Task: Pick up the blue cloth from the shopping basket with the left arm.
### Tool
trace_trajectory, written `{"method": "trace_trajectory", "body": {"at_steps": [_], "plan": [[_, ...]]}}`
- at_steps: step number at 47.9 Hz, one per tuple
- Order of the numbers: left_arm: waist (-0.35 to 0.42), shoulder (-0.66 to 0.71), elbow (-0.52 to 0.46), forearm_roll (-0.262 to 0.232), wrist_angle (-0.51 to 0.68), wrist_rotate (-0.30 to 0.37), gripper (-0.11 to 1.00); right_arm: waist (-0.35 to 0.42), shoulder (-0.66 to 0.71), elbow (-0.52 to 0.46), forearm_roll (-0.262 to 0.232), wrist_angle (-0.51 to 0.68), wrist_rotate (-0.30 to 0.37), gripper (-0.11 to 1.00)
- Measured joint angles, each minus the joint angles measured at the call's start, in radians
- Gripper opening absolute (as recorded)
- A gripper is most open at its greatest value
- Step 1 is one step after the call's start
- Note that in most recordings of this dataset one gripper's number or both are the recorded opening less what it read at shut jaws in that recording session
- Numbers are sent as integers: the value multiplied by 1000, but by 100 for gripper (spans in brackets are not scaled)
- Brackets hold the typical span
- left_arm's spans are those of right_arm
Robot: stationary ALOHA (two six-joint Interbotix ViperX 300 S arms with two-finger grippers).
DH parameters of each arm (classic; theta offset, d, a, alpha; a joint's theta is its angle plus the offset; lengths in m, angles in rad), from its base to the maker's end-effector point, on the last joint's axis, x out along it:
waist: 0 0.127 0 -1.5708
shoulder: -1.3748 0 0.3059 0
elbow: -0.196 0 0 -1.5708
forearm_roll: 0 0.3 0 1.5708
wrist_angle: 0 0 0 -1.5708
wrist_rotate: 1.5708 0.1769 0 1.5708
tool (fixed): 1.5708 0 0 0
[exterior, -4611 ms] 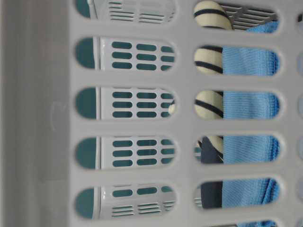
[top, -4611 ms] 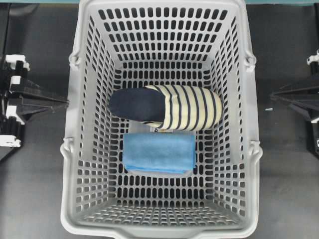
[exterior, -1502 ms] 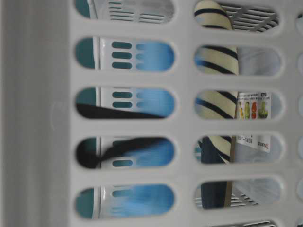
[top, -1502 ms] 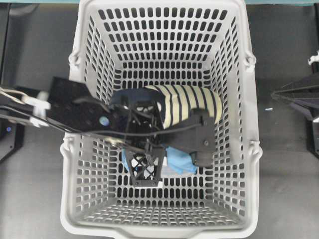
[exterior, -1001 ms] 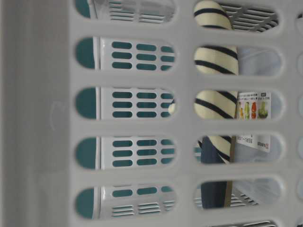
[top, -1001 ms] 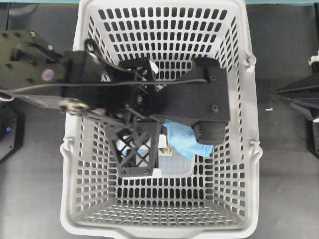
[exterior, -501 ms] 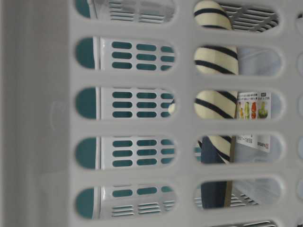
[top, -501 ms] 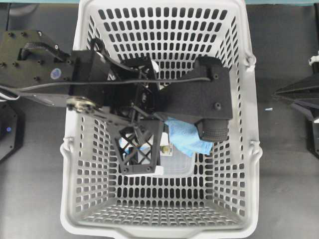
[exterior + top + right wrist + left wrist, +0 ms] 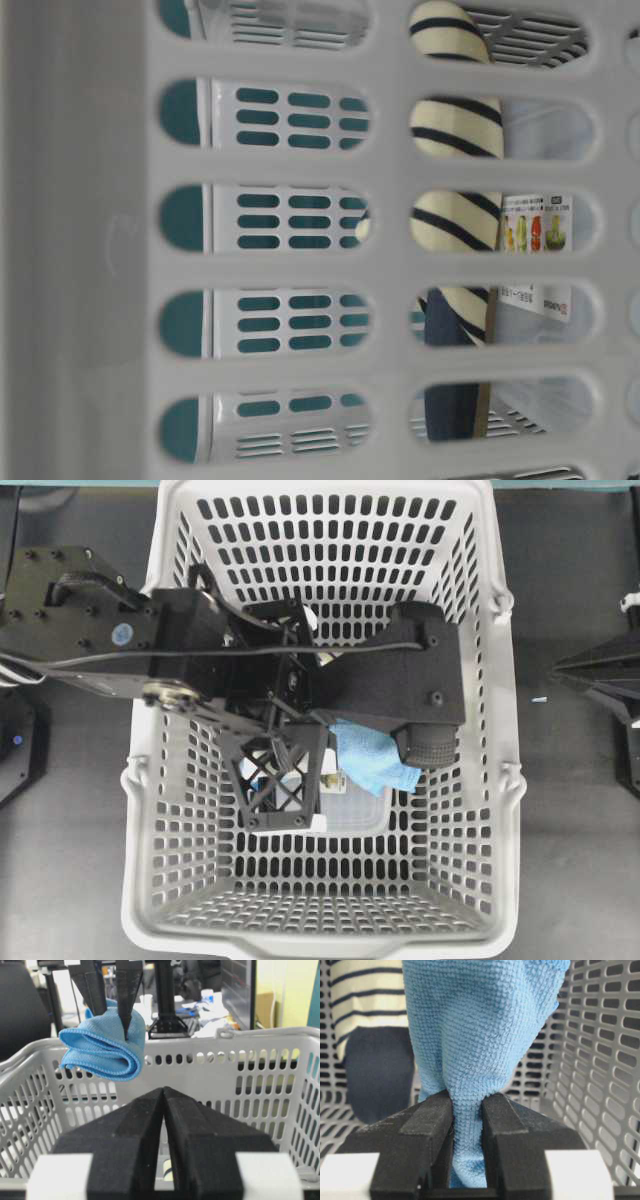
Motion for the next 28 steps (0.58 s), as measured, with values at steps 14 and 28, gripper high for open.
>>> {"method": "trace_trajectory", "body": {"at_steps": [14,28], "plan": [[2,2,20,-2,0,0,13,2,-2,0,2,-2,0,0],[15,3,20,0,-9,-3,13,2,-3,0,2,-5,0,0]]}}
